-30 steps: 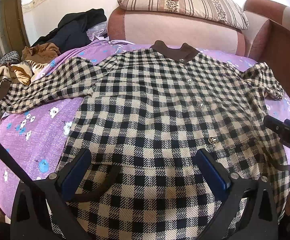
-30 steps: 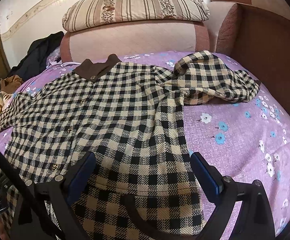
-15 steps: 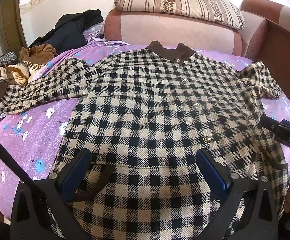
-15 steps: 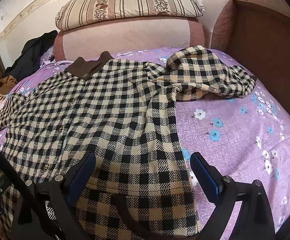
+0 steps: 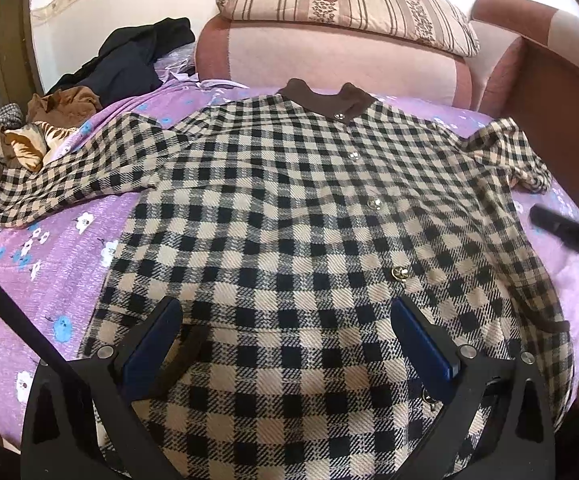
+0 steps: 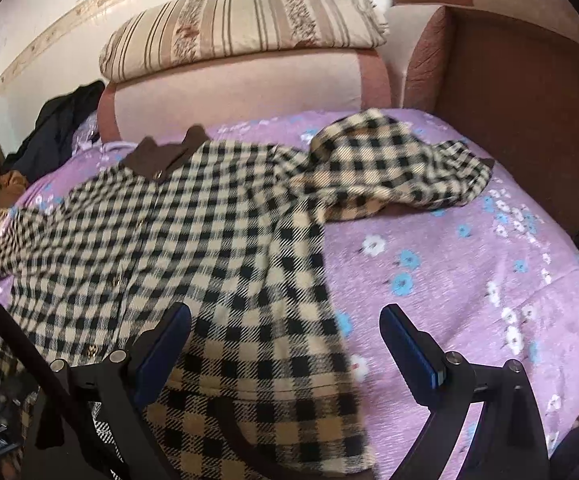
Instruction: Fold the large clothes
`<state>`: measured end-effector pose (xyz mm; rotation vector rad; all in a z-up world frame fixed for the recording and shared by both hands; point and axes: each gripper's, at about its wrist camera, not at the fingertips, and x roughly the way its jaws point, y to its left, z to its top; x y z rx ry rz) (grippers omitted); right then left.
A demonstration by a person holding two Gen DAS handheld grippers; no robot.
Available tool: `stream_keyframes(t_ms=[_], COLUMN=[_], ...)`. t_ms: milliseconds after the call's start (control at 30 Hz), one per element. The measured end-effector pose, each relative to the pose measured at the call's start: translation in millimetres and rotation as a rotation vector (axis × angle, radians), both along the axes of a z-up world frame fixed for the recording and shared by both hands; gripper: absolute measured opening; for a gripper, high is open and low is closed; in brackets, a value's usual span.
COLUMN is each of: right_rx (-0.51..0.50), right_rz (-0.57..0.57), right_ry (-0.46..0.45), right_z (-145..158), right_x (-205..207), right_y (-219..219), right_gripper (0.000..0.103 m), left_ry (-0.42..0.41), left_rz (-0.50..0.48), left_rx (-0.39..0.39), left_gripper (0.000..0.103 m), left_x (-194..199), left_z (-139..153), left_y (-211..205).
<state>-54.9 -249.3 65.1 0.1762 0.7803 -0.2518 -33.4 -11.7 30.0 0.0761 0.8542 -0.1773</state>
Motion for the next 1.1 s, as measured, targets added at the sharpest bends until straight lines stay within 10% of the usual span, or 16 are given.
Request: stream_keyframes(t_ms=[1100], right_rx=[0.119], right_rz=[-0.084], right_ry=[0.012], right_z=[-3], right_x=[-17], right_y=[-47], right_gripper=[0.098], left_ry=[0.043], left_rz=[0.008], left_rx=[-0.036], left_gripper=[0.103], left_x=[-36], left_z=[12], left_y=[-21])
